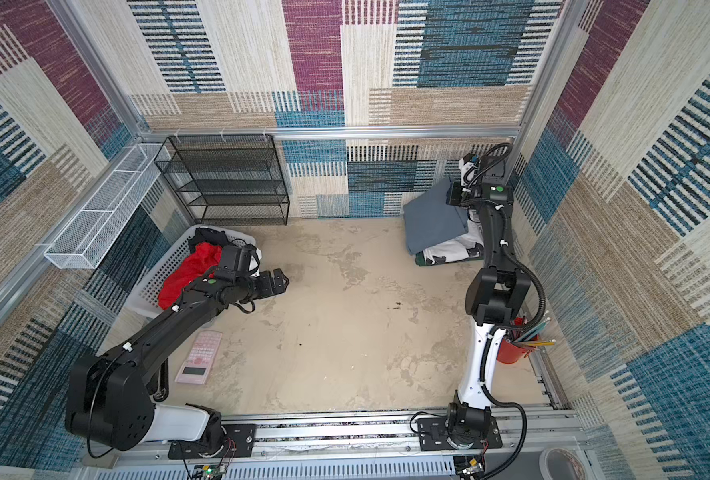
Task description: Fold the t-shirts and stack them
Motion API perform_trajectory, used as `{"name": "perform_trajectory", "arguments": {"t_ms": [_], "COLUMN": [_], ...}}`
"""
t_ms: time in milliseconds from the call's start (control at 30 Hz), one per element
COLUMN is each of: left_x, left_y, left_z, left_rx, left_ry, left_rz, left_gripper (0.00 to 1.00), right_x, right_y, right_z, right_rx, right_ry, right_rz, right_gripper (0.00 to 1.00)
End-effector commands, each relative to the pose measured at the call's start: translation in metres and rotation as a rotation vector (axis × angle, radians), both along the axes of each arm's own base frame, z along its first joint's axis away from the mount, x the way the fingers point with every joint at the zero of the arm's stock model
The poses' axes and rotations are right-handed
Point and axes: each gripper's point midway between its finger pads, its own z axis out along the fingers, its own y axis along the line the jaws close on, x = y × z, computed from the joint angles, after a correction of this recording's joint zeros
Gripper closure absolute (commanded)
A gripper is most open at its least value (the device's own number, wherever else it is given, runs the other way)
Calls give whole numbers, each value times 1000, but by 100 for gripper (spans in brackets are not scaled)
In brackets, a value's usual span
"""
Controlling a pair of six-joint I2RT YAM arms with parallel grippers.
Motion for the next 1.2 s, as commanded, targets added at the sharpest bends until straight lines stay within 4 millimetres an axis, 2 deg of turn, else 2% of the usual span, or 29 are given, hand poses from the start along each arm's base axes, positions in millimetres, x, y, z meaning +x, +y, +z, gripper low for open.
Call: {"name": "perform_trajectory", "arguments": {"t_ms": [0,100,200,300,333,367,400,433,533,600,767,833,967,1067,1167], "left_x": [0,-2,-5,-8,-10,-11,-13,-15,-19,-22,-30,-33,-30,-23,-15], "left_y": [-2,2,7,14,18,24,32,38,56,72,107,118,125,129,130], "left_z": [5,7,10,11,11,10,8,6,1,0,9,11,12,6,-15], "left_rx": [-12,4,21,71,105,146,190,220,293,348,467,500,574,625,573], "left_ry": [4,1,-13,-32,-35,-39,-46,-53,-85,-126,-312,-390,-531,-584,-609], "left_rz": [1,11,26,31,38,50,71,90,148,201,329,371,360,342,314], "left_gripper": [2,2,2,2,2,2,2,2,2,2,2,2,2,2,2], "right_x": [13,19,27,31,32,31,31,29,19,11,-22,-46,-106,-159,-204], "right_y": [-38,-60,-78,-103,-110,-116,-120,-124,-129,-125,-87,-64,-25,-3,6], "right_z": [-17,-44,-60,-66,-67,-67,-68,-67,-61,-51,-25,-16,-23,-42,-62], "right_rx": [-99,-158,-203,-285,-313,-334,-350,-359,-362,-333,-164,-78,-6,-27,-48], "right_ry": [13,57,64,55,54,52,54,54,74,68,-73,-162,-321,-443,-519], "right_rz": [-160,-239,-309,-411,-445,-472,-494,-514,-561,-570,-506,-459,-415,-408,-406], "right_gripper": [100,100,100,100,97,68,10,1,1,1,1,1,1,1,1]}}
